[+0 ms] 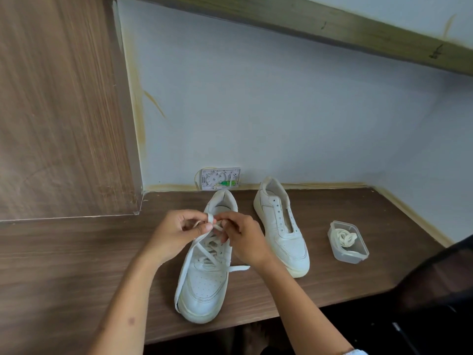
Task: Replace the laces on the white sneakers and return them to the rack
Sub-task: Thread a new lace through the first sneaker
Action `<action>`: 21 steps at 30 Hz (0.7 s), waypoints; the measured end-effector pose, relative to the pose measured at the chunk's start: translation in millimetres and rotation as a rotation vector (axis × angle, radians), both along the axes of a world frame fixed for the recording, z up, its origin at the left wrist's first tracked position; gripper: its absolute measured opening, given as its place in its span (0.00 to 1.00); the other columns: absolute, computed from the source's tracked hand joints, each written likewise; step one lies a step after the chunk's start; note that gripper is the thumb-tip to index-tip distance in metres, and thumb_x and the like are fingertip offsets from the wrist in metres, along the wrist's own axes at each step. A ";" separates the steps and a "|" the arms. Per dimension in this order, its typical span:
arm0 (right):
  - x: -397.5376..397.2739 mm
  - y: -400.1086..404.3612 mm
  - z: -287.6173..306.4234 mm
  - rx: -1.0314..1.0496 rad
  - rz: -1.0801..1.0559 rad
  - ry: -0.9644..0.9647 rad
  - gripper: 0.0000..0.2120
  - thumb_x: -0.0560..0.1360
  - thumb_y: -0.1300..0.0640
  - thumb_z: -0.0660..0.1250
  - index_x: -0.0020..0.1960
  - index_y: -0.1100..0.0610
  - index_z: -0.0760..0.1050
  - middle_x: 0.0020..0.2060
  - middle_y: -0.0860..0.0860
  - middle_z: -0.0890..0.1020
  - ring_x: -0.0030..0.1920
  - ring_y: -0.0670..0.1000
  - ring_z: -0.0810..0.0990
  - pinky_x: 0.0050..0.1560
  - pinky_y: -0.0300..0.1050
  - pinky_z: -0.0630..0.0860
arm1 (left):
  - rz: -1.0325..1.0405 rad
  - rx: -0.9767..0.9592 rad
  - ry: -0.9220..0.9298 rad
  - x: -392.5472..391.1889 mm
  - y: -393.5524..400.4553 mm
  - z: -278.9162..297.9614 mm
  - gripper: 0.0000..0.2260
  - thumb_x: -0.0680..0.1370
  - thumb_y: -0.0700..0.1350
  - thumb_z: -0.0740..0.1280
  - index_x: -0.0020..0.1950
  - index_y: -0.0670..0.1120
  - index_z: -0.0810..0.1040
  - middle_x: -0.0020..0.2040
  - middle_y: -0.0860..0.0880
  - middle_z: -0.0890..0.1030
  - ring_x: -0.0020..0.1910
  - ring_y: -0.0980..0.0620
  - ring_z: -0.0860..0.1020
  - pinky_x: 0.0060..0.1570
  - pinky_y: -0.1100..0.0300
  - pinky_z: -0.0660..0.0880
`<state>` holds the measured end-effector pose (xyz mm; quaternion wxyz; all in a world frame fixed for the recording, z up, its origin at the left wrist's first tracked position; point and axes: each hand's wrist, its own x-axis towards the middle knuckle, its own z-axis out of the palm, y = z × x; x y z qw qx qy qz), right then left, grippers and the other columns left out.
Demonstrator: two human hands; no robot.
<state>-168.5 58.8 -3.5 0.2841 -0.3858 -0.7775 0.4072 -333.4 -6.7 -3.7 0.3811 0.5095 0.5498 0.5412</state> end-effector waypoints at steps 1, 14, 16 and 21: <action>-0.4 1.2 0.7 -0.037 -0.013 0.037 0.11 0.81 0.63 0.61 0.52 0.54 0.81 0.35 0.53 0.83 0.32 0.40 0.80 0.37 0.31 0.74 | 0.005 0.007 0.034 -0.4 2.3 -2.4 0.07 0.72 0.37 0.73 0.49 0.44 0.85 0.44 0.48 0.86 0.40 0.54 0.81 0.43 0.65 0.77; 10.6 9.7 1.9 -0.344 0.133 0.125 0.08 0.78 0.64 0.67 0.56 0.63 0.82 0.36 0.51 0.83 0.31 0.42 0.75 0.33 0.35 0.69 | 0.124 0.207 0.549 6.0 9.5 -7.8 0.11 0.68 0.41 0.77 0.42 0.57 0.82 0.40 0.57 0.79 0.35 0.55 0.73 0.35 0.59 0.71; 10.7 10.1 0.6 -0.349 0.119 0.135 0.08 0.77 0.63 0.68 0.54 0.65 0.82 0.36 0.52 0.83 0.31 0.42 0.75 0.33 0.35 0.70 | 0.138 0.251 0.590 8.4 8.1 -6.0 0.11 0.69 0.40 0.77 0.43 0.55 0.82 0.42 0.57 0.78 0.36 0.54 0.74 0.35 0.58 0.71; 13.4 9.8 2.0 -0.295 0.054 0.164 0.02 0.76 0.61 0.71 0.46 0.59 0.81 0.31 0.44 0.80 0.30 0.42 0.75 0.32 0.35 0.71 | 0.161 0.313 0.491 6.5 13.9 -9.4 0.09 0.67 0.39 0.78 0.44 0.49 0.84 0.40 0.54 0.78 0.35 0.56 0.76 0.35 0.69 0.71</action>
